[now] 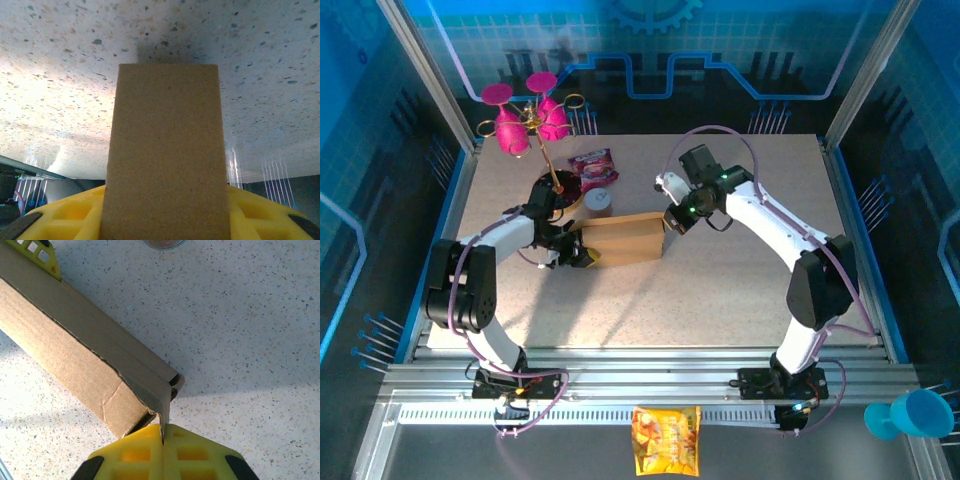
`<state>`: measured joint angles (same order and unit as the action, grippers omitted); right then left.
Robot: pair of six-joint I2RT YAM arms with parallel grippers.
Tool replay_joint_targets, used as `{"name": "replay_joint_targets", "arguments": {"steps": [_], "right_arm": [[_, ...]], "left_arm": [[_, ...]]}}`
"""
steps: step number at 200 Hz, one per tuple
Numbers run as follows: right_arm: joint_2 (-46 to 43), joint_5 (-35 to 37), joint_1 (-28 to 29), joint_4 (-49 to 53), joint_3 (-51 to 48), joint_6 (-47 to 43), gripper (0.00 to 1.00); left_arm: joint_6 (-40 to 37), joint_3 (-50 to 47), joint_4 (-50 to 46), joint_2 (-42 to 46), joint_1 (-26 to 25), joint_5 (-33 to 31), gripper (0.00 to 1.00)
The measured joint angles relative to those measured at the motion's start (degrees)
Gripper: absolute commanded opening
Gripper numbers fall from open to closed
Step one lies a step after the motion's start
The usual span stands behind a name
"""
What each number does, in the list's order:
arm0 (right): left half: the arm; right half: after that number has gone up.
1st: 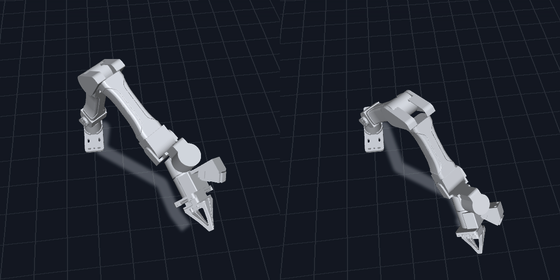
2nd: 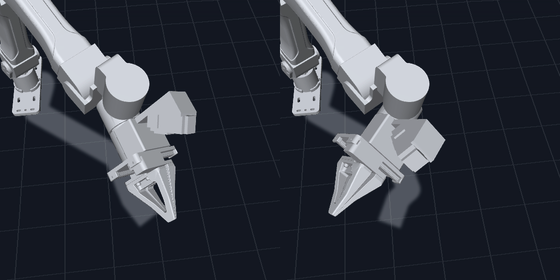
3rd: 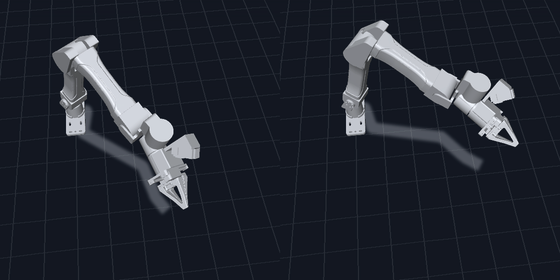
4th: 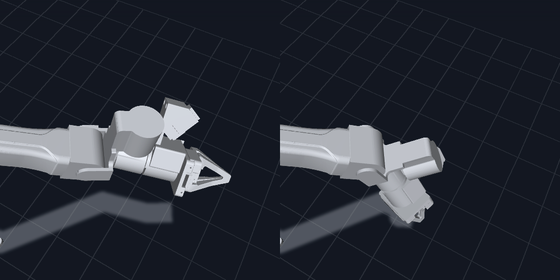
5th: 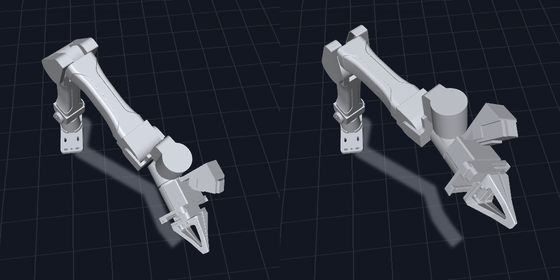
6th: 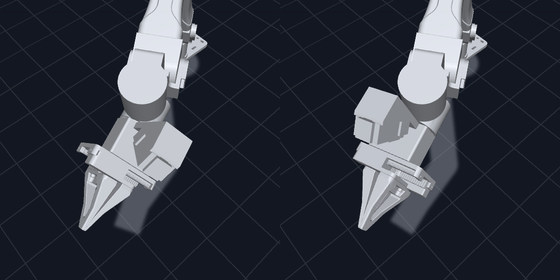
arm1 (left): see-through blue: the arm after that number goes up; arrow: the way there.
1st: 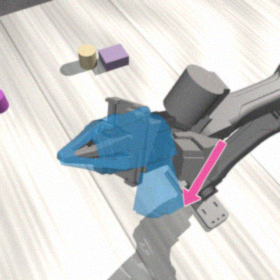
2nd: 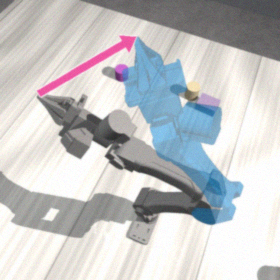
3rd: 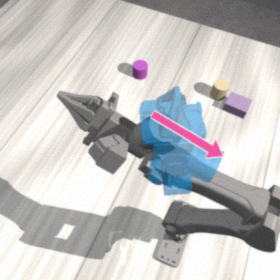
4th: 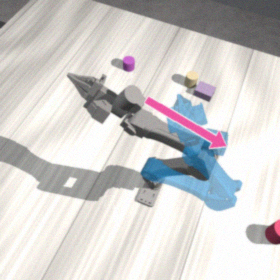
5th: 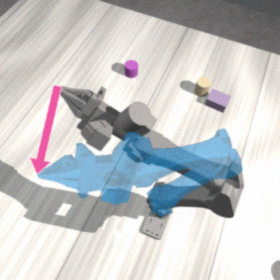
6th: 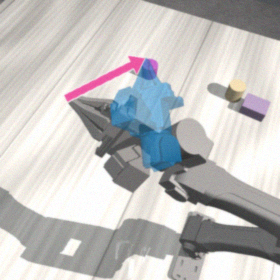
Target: Fold the paper box
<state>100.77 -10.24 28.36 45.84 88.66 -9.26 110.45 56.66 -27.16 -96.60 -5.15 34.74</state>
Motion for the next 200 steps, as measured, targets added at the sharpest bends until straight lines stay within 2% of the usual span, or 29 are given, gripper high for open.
{"name": "replay_joint_targets", "arguments": {"steps": [56, 117, 154, 200], "right_arm": [[0.7, 1.38, 0.85, 1.49, 1.57, 3.04, 0.0], [1.49, 3.28, 2.27, 2.51, 3.08, 14.27, 0.0], [0.66, 4.15, 2.78, -1.38, 0.63, 20.59, 0.0], [-1.86, 5.35, 3.56, -6.14, -3.91, 24.26, 0.0]], "left_arm": [[0.2, 0.0, 0.02, -0.13, 0.15, 0.2, 0.11], [0.63, 0.0, 0.13, -0.37, 0.28, 0.37, 0.11], [0.7, -0.02, 0.26, -0.76, 0.55, 0.85, 0.12], [1.07, -0.22, 0.68, -0.87, 0.61, 1.11, 0.14]]}}
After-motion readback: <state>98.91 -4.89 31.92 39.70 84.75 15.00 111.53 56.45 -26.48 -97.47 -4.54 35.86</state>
